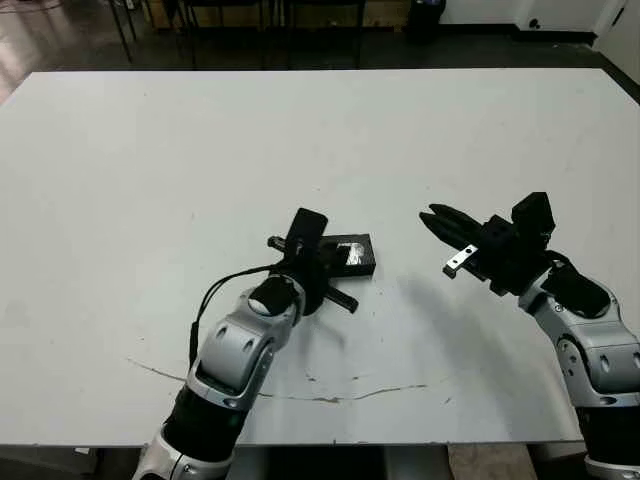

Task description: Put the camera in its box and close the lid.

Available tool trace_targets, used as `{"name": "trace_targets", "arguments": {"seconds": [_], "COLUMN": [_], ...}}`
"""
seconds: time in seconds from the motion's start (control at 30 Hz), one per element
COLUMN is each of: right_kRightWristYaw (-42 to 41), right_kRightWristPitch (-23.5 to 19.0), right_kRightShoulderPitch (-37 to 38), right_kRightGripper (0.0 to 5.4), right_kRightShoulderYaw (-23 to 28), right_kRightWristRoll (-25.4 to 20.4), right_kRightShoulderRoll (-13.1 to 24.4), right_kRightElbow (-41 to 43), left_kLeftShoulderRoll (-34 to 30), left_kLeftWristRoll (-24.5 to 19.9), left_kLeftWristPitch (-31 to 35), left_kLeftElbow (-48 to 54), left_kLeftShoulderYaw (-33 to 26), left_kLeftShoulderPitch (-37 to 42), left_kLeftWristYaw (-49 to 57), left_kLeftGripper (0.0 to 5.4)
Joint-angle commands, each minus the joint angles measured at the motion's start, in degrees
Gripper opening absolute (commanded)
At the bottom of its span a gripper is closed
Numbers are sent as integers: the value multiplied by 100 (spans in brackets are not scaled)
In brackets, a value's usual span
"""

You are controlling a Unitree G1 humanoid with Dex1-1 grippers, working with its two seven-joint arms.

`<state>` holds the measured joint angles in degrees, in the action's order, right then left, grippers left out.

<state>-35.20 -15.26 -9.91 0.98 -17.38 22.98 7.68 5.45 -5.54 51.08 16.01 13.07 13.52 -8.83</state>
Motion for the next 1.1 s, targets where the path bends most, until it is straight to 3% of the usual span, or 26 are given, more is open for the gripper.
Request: {"name": "trace_targets", "arguments": {"seconds": [0.03, 0.17, 0.27, 0.47, 0.67, 0.87, 1.1], "right_kRightWristYaw": [36, 303, 425, 603, 856, 1194, 1543], "right_kRightWristPitch": [-152, -93, 212, 393, 182, 515, 982], "right_kRightShoulderPitch": [84, 122, 125, 62, -111, -282, -333], "right_kRightGripper": [0, 0, 0, 0, 0, 0, 0], "right_kRightShoulderYaw": [44, 77, 92, 96, 156, 138, 158], "right_kRightWristRoll": [-19, 82, 132, 151, 87, 291, 515], "right_kRightShoulderRoll": [37, -83, -214, -360, -432, -666, -983], "right_kRightElbow": [9, 48, -79, -208, -201, -308, -486], "left_kLeftShoulderRoll": [-375, -870, -1132, -1252, -1272, -1119, -902], "left_kLeftWristRoll": [-70, 29, 141, 139, 329, 321, 278], "left_kLeftWristPitch": [-56, -1128, -1903, -3195, -4516, -5091, -5211], "left_kLeftElbow": [613, 1207, 1268, 803, -55, -619, -763], "left_kLeftShoulderYaw": [-162, -451, -800, -1808, -2099, -2198, -2150], "left_kLeftShoulderPitch": [-224, -361, -363, -376, -626, -536, -619], "left_kLeftWristYaw": [-128, -239, -165, 183, 411, 705, 939], "left_kLeftGripper": [2, 2, 2, 2, 2, 2, 2]}}
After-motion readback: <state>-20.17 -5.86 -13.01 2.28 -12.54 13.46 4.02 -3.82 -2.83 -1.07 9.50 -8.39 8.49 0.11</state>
